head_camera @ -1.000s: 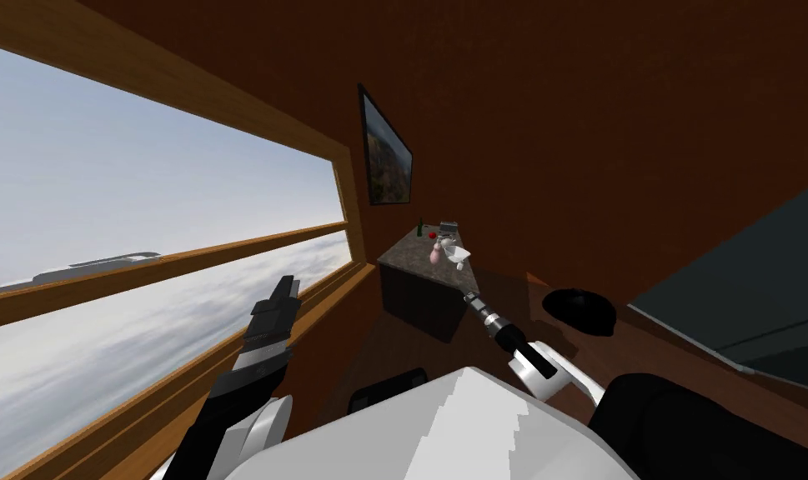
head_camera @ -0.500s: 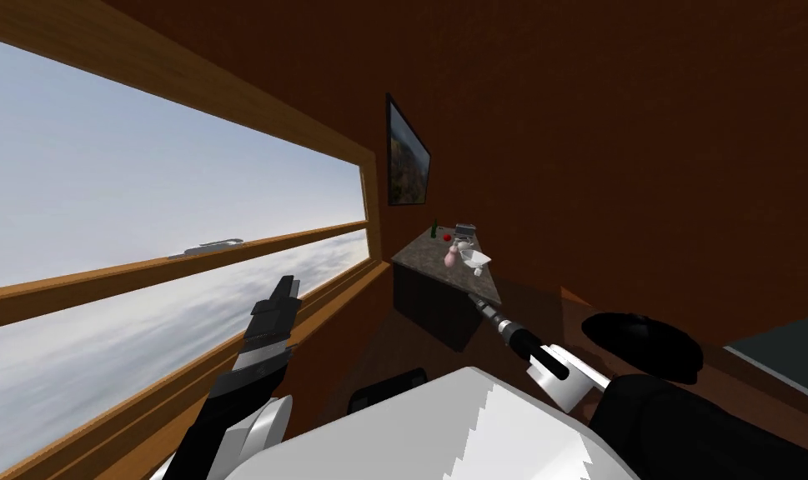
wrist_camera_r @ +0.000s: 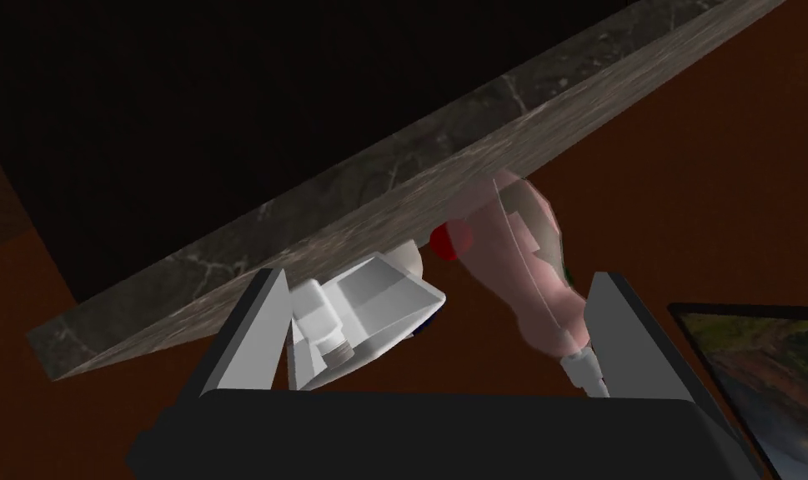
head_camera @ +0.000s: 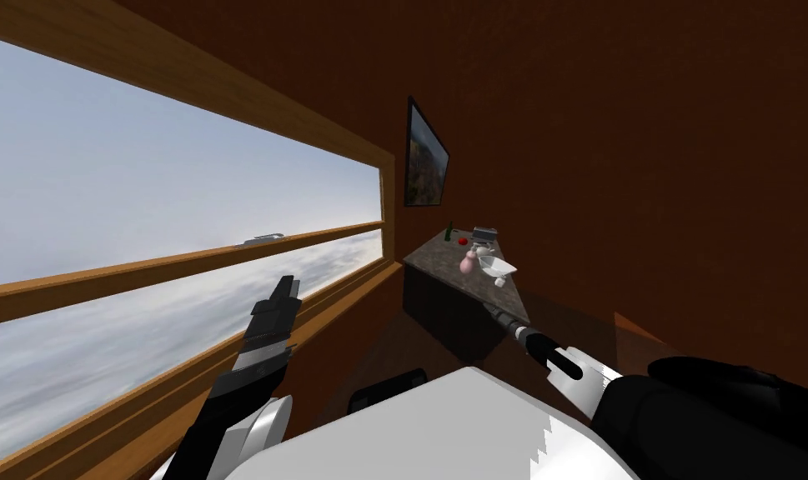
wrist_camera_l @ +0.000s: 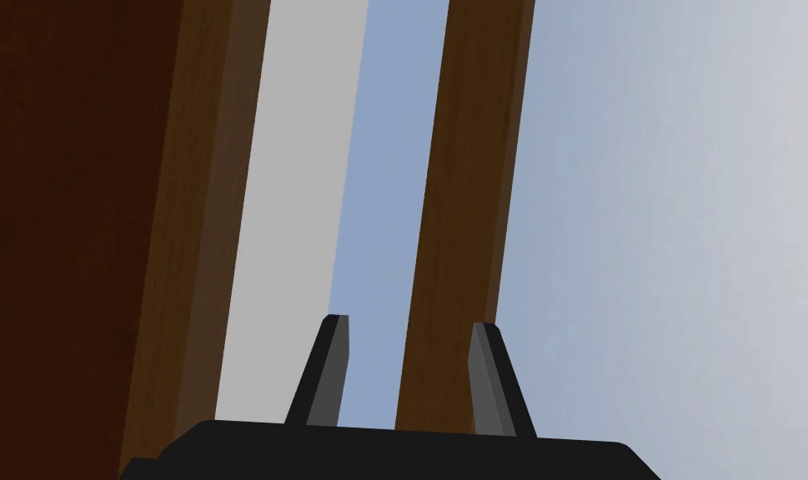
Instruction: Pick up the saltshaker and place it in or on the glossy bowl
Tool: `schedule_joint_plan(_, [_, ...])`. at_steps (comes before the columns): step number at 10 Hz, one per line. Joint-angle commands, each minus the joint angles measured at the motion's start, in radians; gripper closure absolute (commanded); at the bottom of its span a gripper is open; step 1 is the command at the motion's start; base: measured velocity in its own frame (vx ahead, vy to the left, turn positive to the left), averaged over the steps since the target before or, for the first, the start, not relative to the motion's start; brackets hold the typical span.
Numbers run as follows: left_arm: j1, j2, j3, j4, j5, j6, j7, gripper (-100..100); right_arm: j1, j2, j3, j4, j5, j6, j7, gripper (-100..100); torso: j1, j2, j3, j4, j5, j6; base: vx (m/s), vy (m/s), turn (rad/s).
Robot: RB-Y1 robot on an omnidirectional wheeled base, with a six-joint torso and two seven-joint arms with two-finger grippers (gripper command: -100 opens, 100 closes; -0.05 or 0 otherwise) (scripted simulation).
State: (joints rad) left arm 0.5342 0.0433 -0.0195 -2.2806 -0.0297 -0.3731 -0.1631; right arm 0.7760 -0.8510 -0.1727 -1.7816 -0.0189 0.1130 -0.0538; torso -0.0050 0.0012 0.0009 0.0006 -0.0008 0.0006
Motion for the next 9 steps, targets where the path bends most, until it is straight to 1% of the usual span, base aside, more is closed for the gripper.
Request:
schedule_joint_plan(1, [0.000,0.000,0.000,0.000,0.000,0.000,0.000,0,0.023,-0.036,-0.013,0.034,0.001,0.050,0.014,-100,0.000,0.000,0.000,0.000,0.000,0.000,0.050,-0.029,0.316])
schedule_joint_plan(2, [0.000,0.000,0.000,0.000,0.000,0.000,0.000,0,0.023,-0.036,-0.013,0.034,0.001,0.059,0.014,-100,-0.001,-0.001,-0.001,0.000,0.000,0.000,0.041,-0.034,0.127])
schedule_joint_plan(3, [0.000,0.000,0.000,0.000,0.000,0.000,0.000,0,0.034,-0.059,-0.019,0.062,0.000,0.092,0.021,-100,-0.002,-0.001,0.000,0.000,0.000,0.001,0.043,-0.031,0.176])
schedule_joint_plan(5, [0.000,0.000,0.000,0.000,0.000,0.000,0.000,0,0.054,-0.103,-0.031,0.118,-0.002,0.150,0.036,-100,-0.003,-0.002,-0.001,0.000,0.000,0.000,0.065,-0.070,0.306])
schedule_joint_plan(6, [0.000,0.000,0.000,0.000,0.000,0.000,0.000,0,0.054,-0.103,-0.031,0.118,-0.002,0.157,0.036,-100,-0.005,-0.002,-0.001,-0.001,-0.001,0.000,0.045,-0.073,0.087])
schedule_joint_plan(7, [0.000,0.000,0.000,0.000,0.000,0.000,0.000,0,0.063,-0.122,-0.037,0.144,-0.003,0.188,0.044,-100,-0.004,-0.001,-0.001,0.000,-0.001,0.001,0.041,-0.064,0.133])
schedule_joint_plan(8, [0.000,0.000,0.000,0.000,0.000,0.000,0.000,0,0.071,-0.139,-0.042,0.169,-0.005,0.218,0.051,-100,-0.004,-0.001,-0.001,0.000,-0.001,0.001,0.051,-0.104,0.295])
schedule_joint_plan(9, [0.000,0.000,0.000,0.000,0.000,0.000,0.000,0,0.071,-0.139,-0.042,0.169,-0.005,0.218,0.051,-100,-0.006,-0.002,-0.001,0.000,-0.001,0.000,0.042,-0.088,0.109])
